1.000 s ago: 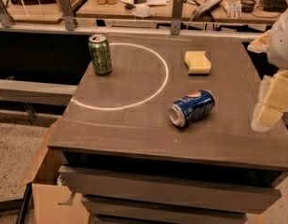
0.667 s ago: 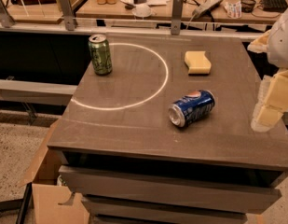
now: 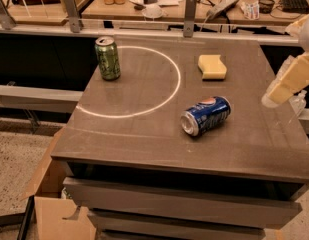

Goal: Move sponge near green can

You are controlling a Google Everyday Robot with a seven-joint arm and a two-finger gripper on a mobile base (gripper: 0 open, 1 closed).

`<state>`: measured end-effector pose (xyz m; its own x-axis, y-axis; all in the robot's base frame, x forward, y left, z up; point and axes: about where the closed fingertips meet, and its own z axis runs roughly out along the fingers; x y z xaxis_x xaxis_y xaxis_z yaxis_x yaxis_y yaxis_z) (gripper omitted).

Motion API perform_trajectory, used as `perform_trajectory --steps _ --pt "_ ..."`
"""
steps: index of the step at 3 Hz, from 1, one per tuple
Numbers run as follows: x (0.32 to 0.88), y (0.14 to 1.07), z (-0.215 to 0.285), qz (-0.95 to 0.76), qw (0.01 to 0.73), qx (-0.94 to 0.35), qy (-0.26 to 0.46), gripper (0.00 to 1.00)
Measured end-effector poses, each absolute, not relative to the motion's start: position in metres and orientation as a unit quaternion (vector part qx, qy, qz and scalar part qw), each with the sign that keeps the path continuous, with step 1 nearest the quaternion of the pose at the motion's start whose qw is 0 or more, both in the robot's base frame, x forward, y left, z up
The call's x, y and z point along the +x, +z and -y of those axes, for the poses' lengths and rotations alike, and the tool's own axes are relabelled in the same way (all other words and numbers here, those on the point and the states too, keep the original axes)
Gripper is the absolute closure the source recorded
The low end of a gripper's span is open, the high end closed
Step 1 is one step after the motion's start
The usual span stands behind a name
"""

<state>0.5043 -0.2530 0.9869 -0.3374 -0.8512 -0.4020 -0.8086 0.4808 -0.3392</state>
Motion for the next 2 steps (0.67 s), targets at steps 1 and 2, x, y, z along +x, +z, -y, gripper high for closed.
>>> perform_trajectory --steps 1,2 --pt "0.543 0.987 0.276 -0.830 0.339 -0.443 -0.023 0.00" --pt "0.566 0.970 0.281 -0.838 0.373 -0.398 0.005 0.00"
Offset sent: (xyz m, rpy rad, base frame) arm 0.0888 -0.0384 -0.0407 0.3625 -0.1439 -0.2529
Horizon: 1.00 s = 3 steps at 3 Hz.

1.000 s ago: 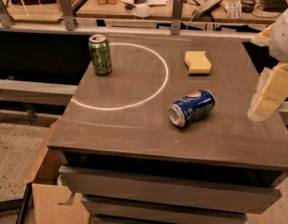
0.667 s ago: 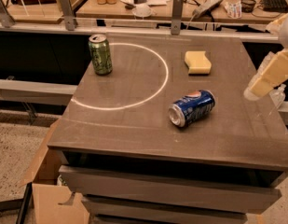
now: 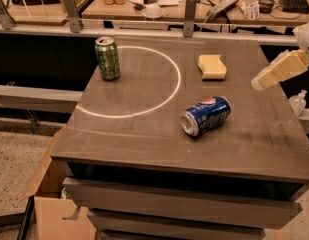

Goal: Move sponge near green can

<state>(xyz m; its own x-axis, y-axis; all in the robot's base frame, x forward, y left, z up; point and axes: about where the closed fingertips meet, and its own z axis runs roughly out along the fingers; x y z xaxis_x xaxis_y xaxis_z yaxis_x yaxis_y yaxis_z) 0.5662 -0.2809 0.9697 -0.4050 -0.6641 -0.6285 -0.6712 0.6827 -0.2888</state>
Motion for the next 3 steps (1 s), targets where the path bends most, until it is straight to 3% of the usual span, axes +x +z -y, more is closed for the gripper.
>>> perform_trajectory --steps 3 --pt "0.5852 0.9415 0.2770 -0.847 0.399 -0.350 0.029 0.00"
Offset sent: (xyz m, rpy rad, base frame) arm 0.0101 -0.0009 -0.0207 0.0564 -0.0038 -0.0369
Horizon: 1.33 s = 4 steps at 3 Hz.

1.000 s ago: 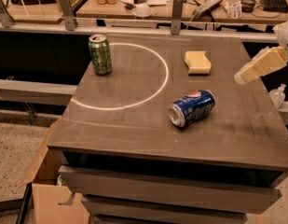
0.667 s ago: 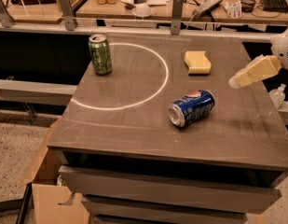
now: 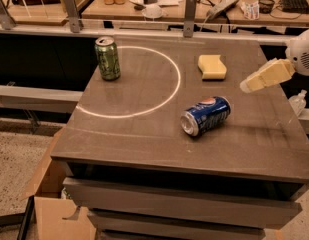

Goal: Move sponge near green can

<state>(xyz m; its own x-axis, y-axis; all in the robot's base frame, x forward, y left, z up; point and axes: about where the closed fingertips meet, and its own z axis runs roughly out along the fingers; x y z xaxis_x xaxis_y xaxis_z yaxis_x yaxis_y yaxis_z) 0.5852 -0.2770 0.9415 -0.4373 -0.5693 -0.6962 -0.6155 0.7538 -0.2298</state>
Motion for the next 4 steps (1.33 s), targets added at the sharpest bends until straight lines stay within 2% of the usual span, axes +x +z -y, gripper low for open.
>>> perform_trajectory --steps 2,4 --pt "0.643 0.928 0.260 -0.855 0.428 -0.284 0.062 0.00" --pt "0.688 0.892 0.232 -0.845 0.445 -0.283 0.087 0.00"
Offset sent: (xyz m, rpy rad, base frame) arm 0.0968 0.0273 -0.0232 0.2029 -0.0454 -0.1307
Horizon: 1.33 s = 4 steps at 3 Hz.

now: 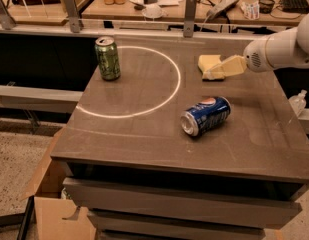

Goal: Move sponge near green can

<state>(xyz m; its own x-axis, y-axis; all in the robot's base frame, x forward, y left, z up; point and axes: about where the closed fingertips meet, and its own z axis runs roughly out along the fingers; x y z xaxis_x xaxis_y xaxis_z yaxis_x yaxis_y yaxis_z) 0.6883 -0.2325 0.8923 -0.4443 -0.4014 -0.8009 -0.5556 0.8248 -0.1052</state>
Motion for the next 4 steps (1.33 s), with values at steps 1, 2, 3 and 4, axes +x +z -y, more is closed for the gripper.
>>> perform_trajectory --steps 1,2,3,4 --pt "0.705 0.873 0.217 -0.836 0.448 -0.300 0.104 0.00" --pt "0.714 0.853 0.211 -0.835 0.447 -0.300 0.114 0.00" --pt "0.721 0.839 0.207 -0.839 0.444 -0.293 0.117 0.17" --pt "0.725 0.834 0.203 -0.840 0.444 -0.290 0.118 0.40"
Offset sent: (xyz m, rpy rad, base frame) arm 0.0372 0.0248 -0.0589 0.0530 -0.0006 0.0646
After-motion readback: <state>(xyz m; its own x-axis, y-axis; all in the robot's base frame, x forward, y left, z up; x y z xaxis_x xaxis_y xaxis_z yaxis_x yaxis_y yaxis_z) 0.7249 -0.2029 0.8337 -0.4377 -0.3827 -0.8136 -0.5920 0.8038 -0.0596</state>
